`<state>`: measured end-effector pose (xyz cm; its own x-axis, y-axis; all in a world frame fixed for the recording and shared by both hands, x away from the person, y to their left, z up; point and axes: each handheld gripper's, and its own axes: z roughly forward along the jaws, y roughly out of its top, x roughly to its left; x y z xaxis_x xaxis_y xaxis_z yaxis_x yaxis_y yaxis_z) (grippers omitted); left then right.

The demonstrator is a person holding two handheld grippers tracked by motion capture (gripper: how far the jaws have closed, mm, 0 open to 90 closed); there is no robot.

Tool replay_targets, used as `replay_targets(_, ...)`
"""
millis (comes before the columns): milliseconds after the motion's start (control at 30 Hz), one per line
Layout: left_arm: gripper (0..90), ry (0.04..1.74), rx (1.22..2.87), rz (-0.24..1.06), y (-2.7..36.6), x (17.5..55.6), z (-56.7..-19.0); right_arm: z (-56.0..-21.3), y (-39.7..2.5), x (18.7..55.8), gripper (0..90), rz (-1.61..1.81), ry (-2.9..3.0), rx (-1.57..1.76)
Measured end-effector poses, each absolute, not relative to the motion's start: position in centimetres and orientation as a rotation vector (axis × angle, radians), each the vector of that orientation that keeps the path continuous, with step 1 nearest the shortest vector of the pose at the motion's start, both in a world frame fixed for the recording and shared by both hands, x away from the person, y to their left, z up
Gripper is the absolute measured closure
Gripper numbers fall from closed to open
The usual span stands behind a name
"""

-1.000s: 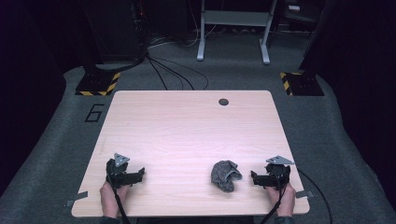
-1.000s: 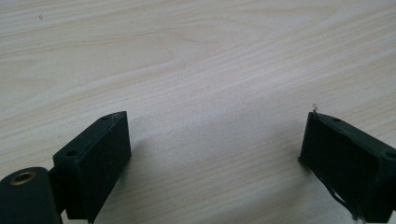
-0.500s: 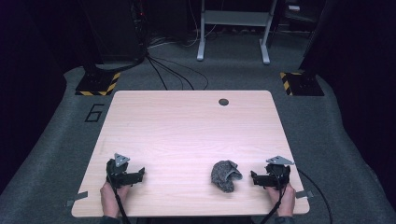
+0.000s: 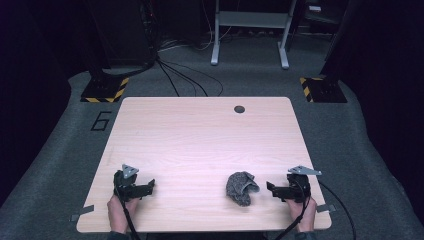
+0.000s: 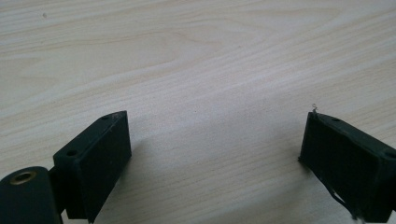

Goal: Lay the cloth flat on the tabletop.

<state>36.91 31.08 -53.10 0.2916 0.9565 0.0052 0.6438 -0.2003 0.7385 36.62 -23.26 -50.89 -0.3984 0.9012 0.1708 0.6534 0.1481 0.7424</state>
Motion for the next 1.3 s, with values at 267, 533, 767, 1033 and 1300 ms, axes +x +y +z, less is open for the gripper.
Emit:
replay_targets(267, 8.3, 1.423, 1.932, 0.633, 31.1, 36.9, -53.1, -47.9, -20.4, 35.1, 11.0, 1.24, 2.222, 1.37)
replay_targets(533, 8.7, 1.406, 1.937, 0.628, 31.4, 37.0, -53.1, -48.0, -17.2, 35.3, 15.8, 1.184, 2.365, 1.271)
replay_targets(767, 0.2, 1.39, 1.888, 0.536, 32.1, 36.6, -52.9, -48.3, -15.0, 35.7, 16.1, 1.16, 2.421, 1.226)
replay_targets(1033, 4.3, 1.348, 1.897, 0.53, 31.6, 35.9, -52.7, -49.0, -13.2, 36.0, 38.7, 1.096, 2.442, 1.219)
replay_targets(1300, 7.2, 1.302, 1.897, 0.539, 30.4, 35.0, -52.1, -49.3, -12.5, 35.7, 73.4, 1.088, 2.419, 1.208)
